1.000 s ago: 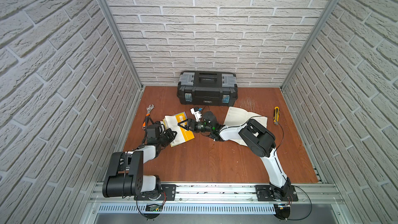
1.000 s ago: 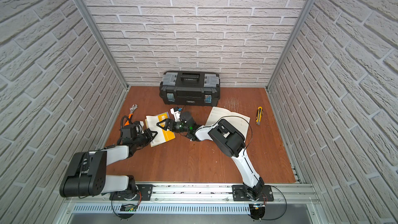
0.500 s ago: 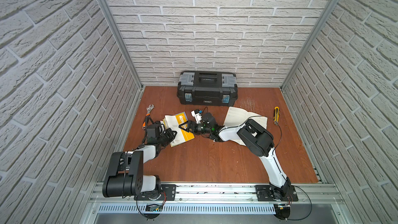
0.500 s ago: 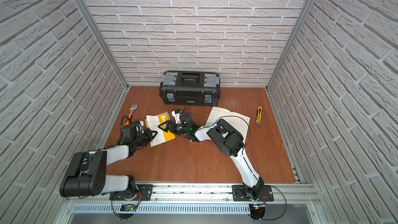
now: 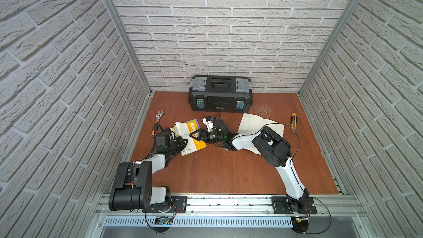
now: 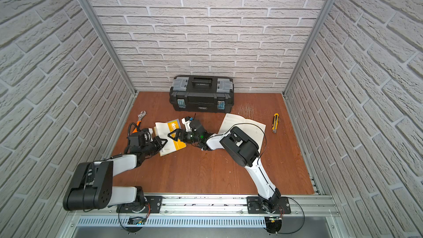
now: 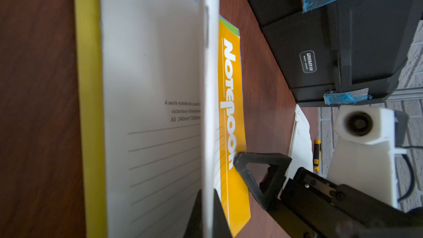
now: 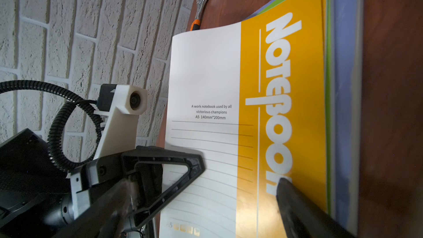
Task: Close the notebook
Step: Place the notebook at the notebook.
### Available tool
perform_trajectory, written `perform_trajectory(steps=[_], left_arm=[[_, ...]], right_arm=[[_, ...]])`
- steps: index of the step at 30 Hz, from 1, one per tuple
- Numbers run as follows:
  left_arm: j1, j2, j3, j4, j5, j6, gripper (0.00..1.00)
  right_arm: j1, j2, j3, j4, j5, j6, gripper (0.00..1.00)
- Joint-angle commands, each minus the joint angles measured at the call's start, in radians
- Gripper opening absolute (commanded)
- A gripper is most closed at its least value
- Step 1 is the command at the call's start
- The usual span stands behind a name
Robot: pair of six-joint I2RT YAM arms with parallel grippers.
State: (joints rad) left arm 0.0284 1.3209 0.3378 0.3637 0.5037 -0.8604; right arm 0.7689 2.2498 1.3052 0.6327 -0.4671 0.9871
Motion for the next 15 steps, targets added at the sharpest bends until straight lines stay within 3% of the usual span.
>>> perform_trajectory(steps=[1, 3, 6, 8, 15], left_arm=[[0.008, -0.075, 0.032, -0.065, -0.044, 0.046, 0.08], [0.007, -0.123, 0.046, -0.141, -0.084, 0.068, 0.12], [0.008, -0.193, 0.070, -0.254, -0.151, 0.104, 0.37], [0.008, -0.227, 0.080, -0.306, -0.185, 0.116, 0.45], [0.006, -0.331, 0.101, -0.431, -0.265, 0.119, 0.50]], right_arm=[[0.006, -0.007, -0.021, -0.100, 0.038, -0.010, 1.00], [0.005, -0.007, -0.024, -0.096, 0.040, -0.008, 1.00], [0.004, -0.007, -0.029, -0.083, 0.042, -0.001, 1.00], [0.005, -0.009, -0.030, -0.080, 0.042, -0.001, 1.00], [0.005, -0.014, -0.041, -0.077, 0.045, -0.001, 1.00]])
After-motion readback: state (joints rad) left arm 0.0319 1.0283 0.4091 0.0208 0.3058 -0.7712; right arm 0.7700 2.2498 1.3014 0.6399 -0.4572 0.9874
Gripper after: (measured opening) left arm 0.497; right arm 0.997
